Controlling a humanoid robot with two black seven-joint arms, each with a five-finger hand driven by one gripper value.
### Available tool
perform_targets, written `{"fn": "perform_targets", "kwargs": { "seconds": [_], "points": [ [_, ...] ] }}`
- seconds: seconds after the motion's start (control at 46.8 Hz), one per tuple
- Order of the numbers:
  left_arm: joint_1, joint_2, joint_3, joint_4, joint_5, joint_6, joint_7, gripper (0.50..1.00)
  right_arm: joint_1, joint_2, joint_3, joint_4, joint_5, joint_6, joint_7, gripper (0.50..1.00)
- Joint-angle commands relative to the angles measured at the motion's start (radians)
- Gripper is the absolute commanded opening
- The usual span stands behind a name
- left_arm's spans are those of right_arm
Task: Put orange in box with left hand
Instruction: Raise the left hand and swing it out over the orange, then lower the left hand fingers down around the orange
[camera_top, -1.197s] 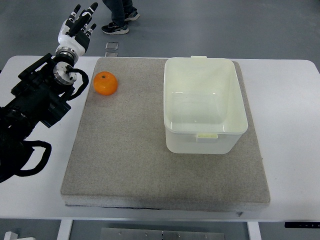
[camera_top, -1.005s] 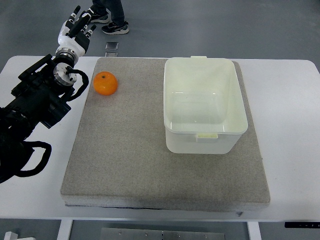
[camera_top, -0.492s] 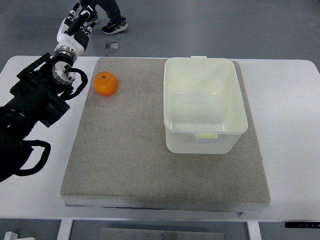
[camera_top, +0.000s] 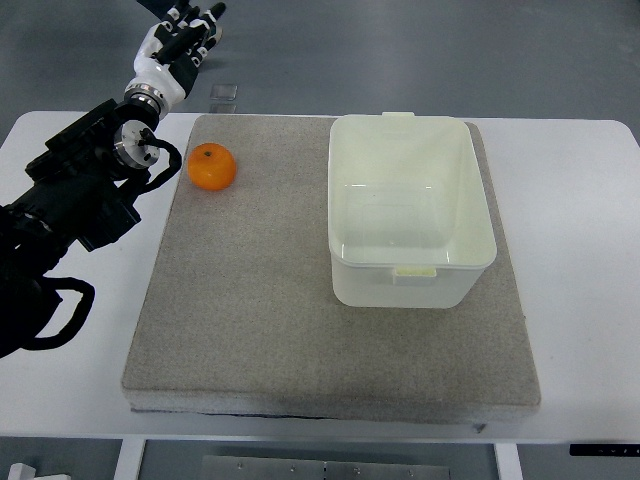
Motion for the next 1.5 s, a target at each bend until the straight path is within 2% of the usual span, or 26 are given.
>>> {"fn": "perform_targets", "kwargs": {
  "seconds": [0.0,0.235,0.321,0.641,0.834,1.005,1.24,1.475],
  "points": [
    [-0.043,0.049,0.11,-0.006,0.065,-0.047,-0.001,0.99,0.0,0.0,0.0,0.0,0.0,0.0,-0.001,0.944],
    [-0.14,0.158,0.332,-0.005,0.121,-0.254,0.002,0.99,0.0,0.0,0.0,0.0,0.0,0.0,-0.001,0.944],
    [-0.163,0.179,0.394,-0.003,0.124,-0.3,0.002,0.99,0.0,0.0,0.0,0.0,0.0,0.0,-0.001,0.944],
    [-0.178,0.178,0.562,-0.003,0.194,-0.339,0.001,0.99,0.0,0.0,0.0,0.0,0.0,0.0,-0.001,0.944],
    [-0.18,0.172,0.564,-0.006,0.427,-0.343,-0.002,0.99,0.0,0.0,0.0,0.0,0.0,0.0,-0.001,0.944],
    [-0.195,0.182,0.564,-0.006,0.668,-0.397,-0.017,0.99,0.0,0.0,0.0,0.0,0.0,0.0,-0.001,0.944],
    [-0.238,0.21,0.582,-0.031,0.907,-0.405,-0.145,0.99,0.0,0.0,0.0,0.0,0.0,0.0,-0.001,0.944],
    [-0.32,0.291,0.731,-0.213,1.009,-0.403,-0.267,0.992,0.0,0.0,0.0,0.0,0.0,0.0,-0.001,0.944]
  ]
}}
